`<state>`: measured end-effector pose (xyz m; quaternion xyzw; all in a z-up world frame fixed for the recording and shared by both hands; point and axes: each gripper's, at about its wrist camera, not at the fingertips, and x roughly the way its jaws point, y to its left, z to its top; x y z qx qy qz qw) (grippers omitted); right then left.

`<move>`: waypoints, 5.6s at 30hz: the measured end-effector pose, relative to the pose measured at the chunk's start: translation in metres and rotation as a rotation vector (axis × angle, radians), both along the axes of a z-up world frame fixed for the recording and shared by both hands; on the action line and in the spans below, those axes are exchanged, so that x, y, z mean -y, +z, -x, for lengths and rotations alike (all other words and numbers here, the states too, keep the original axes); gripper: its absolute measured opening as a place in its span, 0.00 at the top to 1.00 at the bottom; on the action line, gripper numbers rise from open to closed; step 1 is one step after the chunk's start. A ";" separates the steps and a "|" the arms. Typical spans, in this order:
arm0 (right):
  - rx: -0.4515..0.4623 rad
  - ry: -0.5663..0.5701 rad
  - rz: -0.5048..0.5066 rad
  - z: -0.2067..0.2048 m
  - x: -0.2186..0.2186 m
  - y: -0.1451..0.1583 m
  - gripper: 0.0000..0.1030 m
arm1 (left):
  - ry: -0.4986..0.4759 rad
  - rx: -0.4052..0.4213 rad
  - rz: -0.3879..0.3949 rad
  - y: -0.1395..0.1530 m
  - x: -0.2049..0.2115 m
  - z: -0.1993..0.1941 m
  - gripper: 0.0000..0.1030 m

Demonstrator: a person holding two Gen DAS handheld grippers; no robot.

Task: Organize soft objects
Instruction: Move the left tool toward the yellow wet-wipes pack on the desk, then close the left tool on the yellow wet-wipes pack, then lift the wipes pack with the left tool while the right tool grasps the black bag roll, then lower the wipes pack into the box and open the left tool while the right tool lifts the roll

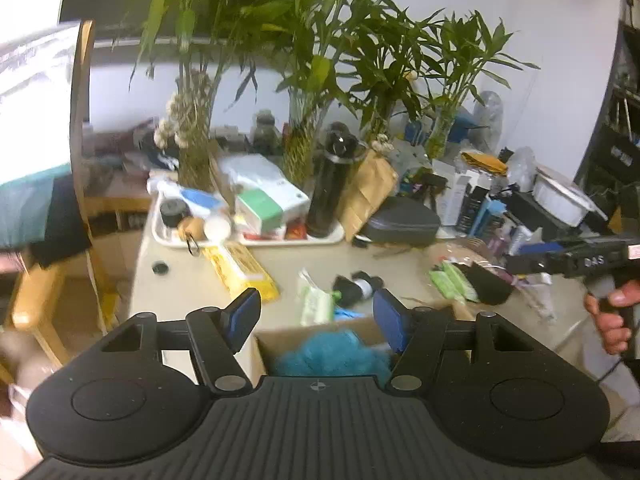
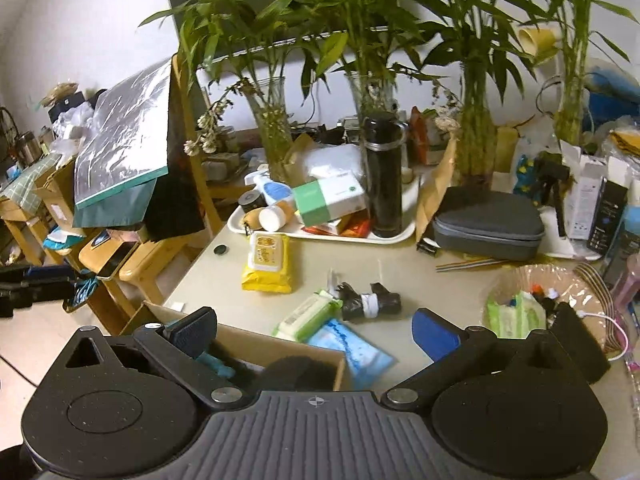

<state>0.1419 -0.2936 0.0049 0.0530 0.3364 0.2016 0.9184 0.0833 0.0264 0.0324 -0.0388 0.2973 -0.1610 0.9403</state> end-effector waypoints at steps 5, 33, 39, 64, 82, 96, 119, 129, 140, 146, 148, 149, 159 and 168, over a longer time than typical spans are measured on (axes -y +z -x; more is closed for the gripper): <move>-0.026 -0.006 0.035 -0.003 0.011 -0.015 0.00 | 0.004 0.010 -0.033 0.004 0.000 -0.021 0.40; -0.032 0.006 0.070 -0.072 0.018 -0.056 0.00 | 0.005 -0.060 -0.086 -0.042 -0.020 -0.124 0.40; -0.033 0.011 0.079 -0.081 0.013 -0.066 0.00 | 0.010 -0.108 -0.072 -0.063 -0.030 -0.146 0.40; -0.076 -0.028 0.092 -0.114 0.023 -0.103 0.00 | 0.093 -0.419 0.302 -0.176 -0.070 -0.258 0.40; -0.104 -0.047 0.090 -0.121 0.028 -0.115 0.00 | 0.233 -0.563 0.681 -0.241 -0.085 -0.293 0.44; -0.106 -0.055 0.094 -0.125 0.028 -0.114 0.00 | 0.181 -0.514 0.583 -0.218 -0.077 -0.282 0.74; -0.130 0.045 0.138 -0.168 -0.003 -0.134 0.00 | 0.103 -0.277 0.333 -0.107 -0.085 -0.191 0.75; -0.173 0.062 0.138 -0.197 -0.016 -0.167 0.00 | 0.069 -0.171 0.268 -0.071 -0.094 -0.146 0.75; -0.219 0.080 0.121 -0.217 -0.038 -0.193 0.01 | 0.062 -0.155 0.260 -0.066 -0.109 -0.115 0.75; -0.226 0.082 0.145 -0.225 -0.050 -0.206 0.10 | 0.060 -0.153 0.270 -0.065 -0.112 -0.107 0.75; -0.225 0.092 0.153 -0.226 -0.054 -0.208 0.16 | 0.055 -0.150 0.276 -0.065 -0.112 -0.106 0.75; -0.215 0.091 0.167 -0.226 -0.056 -0.208 0.17 | 0.054 -0.151 0.281 -0.064 -0.111 -0.106 0.75; -0.180 0.080 0.147 -0.224 -0.044 -0.183 0.19 | 0.024 -0.130 0.312 -0.054 -0.098 -0.104 0.75; -0.126 0.052 0.110 -0.202 -0.024 -0.130 0.19 | -0.011 -0.090 0.333 -0.036 -0.080 -0.099 0.75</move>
